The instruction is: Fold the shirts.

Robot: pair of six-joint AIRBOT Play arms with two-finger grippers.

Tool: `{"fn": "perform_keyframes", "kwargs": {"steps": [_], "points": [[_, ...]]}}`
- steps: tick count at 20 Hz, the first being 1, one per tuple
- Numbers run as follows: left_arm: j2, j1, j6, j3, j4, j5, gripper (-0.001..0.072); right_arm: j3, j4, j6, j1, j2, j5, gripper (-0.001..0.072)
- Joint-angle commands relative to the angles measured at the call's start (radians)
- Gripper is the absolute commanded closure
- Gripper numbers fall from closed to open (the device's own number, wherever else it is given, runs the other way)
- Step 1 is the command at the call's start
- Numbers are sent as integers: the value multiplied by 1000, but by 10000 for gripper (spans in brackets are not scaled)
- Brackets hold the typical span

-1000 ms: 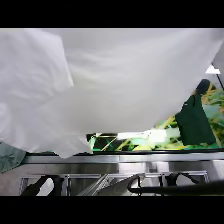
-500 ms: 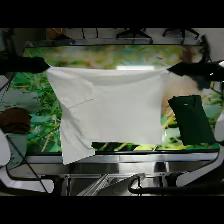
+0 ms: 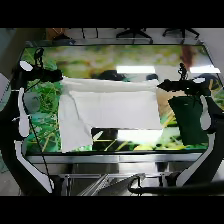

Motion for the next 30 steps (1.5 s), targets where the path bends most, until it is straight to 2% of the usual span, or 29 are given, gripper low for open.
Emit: {"fn": "perform_keyframes", "kwargs": {"steps": [1, 9, 10, 11, 12, 14, 15, 16, 18, 20, 27, 30], "points": [[-23, -3, -18, -61, 88, 3, 692, -1, -42, -2, 13, -21, 16, 696], [-18, -26, -19, -106, 83, 38, 685, -1, -55, 5, 21, -31, 60, 687], [-10, -26, -18, -104, 82, 14, 629, -1, -48, 5, 21, -25, 83, 580], [2, -26, -21, -97, 82, -17, 319, -1, -49, 5, 21, -13, 107, 479], [13, -25, -53, -76, 83, -57, 79, -1, -53, 5, 17, 5, 134, 475], [32, -5, -84, -5, 83, -169, 76, -1, -89, 44, -5, 61, 166, 454], [43, 6, -100, 26, 84, -230, 76, -1, -117, 77, -20, 91, 177, 400], [61, 21, -116, 37, 84, -283, 76, -1, -148, 115, -37, 119, 193, 406], [126, 51, -132, -42, 84, -355, 76, -6, -177, 156, -70, 164, 285, 409], [221, 84, -134, -215, 84, -387, 76, -48, -177, 161, -86, 201, 373, 413], [625, 191, -134, -1000, 84, -315, 76, -451, -188, 127, -86, 350, 360, 416], [734, 216, -134, -1229, 83, -196, 76, -583, -187, 117, -85, 374, 302, 415]]}}
